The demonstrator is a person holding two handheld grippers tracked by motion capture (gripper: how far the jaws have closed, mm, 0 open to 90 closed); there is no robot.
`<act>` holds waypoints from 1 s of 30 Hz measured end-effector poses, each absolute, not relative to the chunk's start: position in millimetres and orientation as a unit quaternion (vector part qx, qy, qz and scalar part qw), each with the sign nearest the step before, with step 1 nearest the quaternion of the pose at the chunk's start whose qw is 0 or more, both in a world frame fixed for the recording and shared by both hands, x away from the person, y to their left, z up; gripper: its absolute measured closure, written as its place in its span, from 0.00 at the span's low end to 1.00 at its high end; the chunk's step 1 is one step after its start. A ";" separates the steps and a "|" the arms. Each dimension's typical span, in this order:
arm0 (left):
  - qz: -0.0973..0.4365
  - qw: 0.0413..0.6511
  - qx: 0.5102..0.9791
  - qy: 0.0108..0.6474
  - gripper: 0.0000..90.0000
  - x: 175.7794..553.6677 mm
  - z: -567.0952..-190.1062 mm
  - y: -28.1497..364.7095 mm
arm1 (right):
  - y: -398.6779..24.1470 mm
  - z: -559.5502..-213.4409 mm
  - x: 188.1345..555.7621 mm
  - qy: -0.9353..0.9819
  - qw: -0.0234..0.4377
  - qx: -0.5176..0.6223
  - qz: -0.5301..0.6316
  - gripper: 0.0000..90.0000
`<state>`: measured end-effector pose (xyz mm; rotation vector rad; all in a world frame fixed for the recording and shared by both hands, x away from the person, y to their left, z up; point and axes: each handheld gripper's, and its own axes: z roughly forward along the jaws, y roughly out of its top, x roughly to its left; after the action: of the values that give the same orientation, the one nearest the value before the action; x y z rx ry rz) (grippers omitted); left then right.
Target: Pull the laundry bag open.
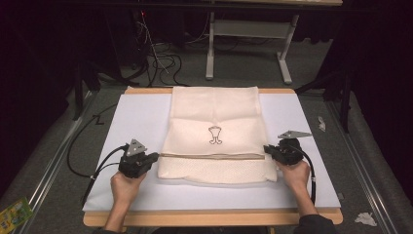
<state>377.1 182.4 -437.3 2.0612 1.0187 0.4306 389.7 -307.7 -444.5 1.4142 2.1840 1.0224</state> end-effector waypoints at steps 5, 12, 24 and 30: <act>0.157 0.394 0.809 0.407 0.97 378.6 -440.2 185.1 | -307.1 -445.5 389.0 0.772 0.168 0.500 0.355 0.95; 0.153 0.386 0.813 0.409 0.96 380.4 -441.8 184.4 | -306.2 -449.8 387.1 0.774 0.164 0.500 0.351 0.94; 0.152 0.388 0.809 0.414 0.95 379.0 -446.0 184.3 | -306.3 -453.6 384.6 0.770 0.165 0.506 0.351 0.85; 0.163 0.402 0.803 0.408 0.90 375.8 -444.1 186.4 | -307.2 -448.8 379.4 0.764 0.182 0.508 0.355 0.75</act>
<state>375.8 186.4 -444.1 2.0291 1.0310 0.4130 379.4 -307.2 -448.8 1.4331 2.1566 1.0019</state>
